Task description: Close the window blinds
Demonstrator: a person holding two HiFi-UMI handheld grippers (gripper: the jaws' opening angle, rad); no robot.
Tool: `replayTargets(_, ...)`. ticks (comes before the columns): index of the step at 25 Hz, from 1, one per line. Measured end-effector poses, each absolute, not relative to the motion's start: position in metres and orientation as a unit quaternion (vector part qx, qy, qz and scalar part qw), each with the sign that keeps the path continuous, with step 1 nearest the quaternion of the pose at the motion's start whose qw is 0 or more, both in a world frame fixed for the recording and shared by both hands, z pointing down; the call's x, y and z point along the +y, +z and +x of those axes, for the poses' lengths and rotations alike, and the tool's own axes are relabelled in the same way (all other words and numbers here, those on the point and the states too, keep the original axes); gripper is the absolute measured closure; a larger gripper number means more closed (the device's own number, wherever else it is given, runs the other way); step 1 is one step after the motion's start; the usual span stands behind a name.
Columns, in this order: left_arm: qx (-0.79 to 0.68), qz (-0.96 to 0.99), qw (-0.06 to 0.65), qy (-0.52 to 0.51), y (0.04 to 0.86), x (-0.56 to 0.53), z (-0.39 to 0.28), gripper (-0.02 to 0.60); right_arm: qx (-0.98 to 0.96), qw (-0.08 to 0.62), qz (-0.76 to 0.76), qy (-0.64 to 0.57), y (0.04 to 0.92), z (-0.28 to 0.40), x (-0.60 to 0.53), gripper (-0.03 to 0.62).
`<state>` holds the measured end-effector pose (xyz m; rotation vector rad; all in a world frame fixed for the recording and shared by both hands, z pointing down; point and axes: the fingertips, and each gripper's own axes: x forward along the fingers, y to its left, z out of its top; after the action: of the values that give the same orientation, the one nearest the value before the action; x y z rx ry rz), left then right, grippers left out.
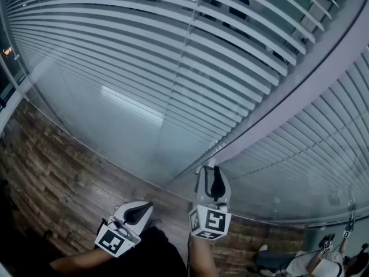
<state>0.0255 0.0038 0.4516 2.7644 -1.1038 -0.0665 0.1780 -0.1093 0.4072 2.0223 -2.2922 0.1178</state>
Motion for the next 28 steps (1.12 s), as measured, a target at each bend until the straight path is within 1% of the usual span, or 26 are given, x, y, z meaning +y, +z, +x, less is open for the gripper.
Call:
replayTargets(2, -0.354, 0.932, 0.072, -0.028, 0.446, -0.005, 0.025, 0.583, -0.732, 0.02, 0.679, 0.057, 0.407, 0.183, -0.109, 0.456)
replayTargets(4, -0.338, 0.938, 0.071, -0.038, 0.438, -0.015, 0.023, 0.583, -0.715, 0.008, 0.696, 0.072, 0.408, 0.186, -0.109, 0.452)
replayTargets(5, -0.33, 0.94, 0.072, -0.043, 0.434, -0.02, 0.021, 0.583, -0.708, 0.008, 0.702, 0.076, 0.409, 0.186, -0.109, 0.445)
replayTargets(8, -0.319, 0.944, 0.063, -0.051, 0.425, -0.031, 0.009, 0.583, -0.69, 0.013, 0.72, 0.077, 0.412, 0.185, -0.109, 0.462)
replayTargets(11, -0.318, 0.945, 0.043, -0.065, 0.42, -0.04, -0.004, 0.583, -0.676, 0.011, 0.734, 0.065, 0.414, 0.184, -0.108, 0.462)
replayTargets(13, -0.313, 0.947, 0.042, -0.064, 0.422, -0.044, -0.008, 0.583, -0.671, 0.02, 0.74, 0.052, 0.414, 0.185, -0.106, 0.465)
replayTargets(18, -0.314, 0.945, 0.06, -0.06, 0.432, -0.059, -0.015, 0.583, -0.682, 0.089, 0.726, -0.006, 0.409, 0.183, -0.108, 0.465)
replayTargets(23, -0.307, 0.947, 0.058, -0.069, 0.434, -0.067, -0.012, 0.583, -0.686, 0.2, 0.696, -0.07, 0.415, 0.179, -0.108, 0.464)
replayTargets(28, -0.325, 0.941, 0.055, -0.072, 0.431, -0.075, -0.014, 0.583, -0.672, 0.265, 0.676, -0.146, 0.409, 0.175, -0.109, 0.465)
